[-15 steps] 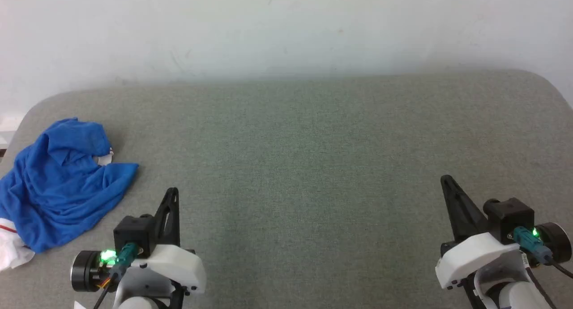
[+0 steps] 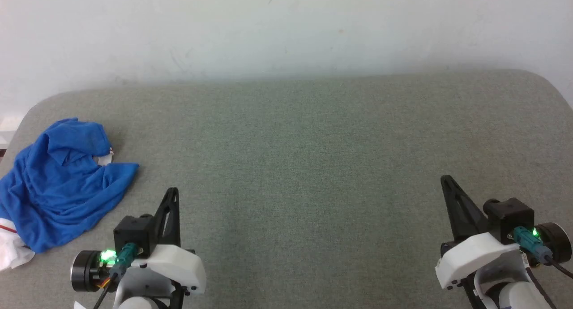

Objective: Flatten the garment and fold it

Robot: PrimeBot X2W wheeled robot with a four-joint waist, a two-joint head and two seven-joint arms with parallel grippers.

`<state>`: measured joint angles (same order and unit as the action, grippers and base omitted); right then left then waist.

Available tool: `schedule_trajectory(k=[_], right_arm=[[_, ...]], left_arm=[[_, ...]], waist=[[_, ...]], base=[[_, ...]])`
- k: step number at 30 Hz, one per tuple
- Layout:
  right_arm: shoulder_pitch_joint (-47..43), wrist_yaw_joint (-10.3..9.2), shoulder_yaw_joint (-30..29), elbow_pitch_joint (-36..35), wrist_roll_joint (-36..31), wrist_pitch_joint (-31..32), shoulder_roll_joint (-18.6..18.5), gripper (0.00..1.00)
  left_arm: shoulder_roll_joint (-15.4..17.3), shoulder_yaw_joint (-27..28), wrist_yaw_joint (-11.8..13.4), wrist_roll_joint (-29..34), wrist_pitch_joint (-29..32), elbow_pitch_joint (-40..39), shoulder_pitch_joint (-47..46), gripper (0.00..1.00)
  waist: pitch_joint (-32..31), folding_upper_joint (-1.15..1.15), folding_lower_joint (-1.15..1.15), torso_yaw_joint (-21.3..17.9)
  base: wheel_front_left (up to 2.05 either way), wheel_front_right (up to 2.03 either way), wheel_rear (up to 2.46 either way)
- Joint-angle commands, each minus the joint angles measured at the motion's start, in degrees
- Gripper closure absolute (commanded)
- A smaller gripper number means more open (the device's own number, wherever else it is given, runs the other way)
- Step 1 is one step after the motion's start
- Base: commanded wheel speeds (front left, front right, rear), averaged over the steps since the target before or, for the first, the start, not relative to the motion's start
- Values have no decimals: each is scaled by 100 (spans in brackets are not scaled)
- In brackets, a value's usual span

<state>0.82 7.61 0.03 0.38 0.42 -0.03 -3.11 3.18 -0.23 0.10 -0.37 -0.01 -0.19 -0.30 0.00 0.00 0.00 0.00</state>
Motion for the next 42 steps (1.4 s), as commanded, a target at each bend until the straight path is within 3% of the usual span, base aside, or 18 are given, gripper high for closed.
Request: schedule_trajectory(k=[1, 26, 42], right_arm=[[3, 0, 1, 7, 4, -1, -3, 0], [-55, -2, -265, 52, 129, -241, -1, 0], [-93, -3, -309, 113, 58, -433, 3, 0]], left_arm=[[2, -3, 0, -2, -1, -2, 0, 0], [-3, -14, 148, -137, -242, -17, 69, 0], [-7, -23, 276, -259, -433, -67, 141, 0]], waist=[[0, 0, 0, 0], [22, 0, 0, 35], [28, 0, 0, 339]], base=[[0, 0, 0], [0, 0, 0], [0, 0, 0]])
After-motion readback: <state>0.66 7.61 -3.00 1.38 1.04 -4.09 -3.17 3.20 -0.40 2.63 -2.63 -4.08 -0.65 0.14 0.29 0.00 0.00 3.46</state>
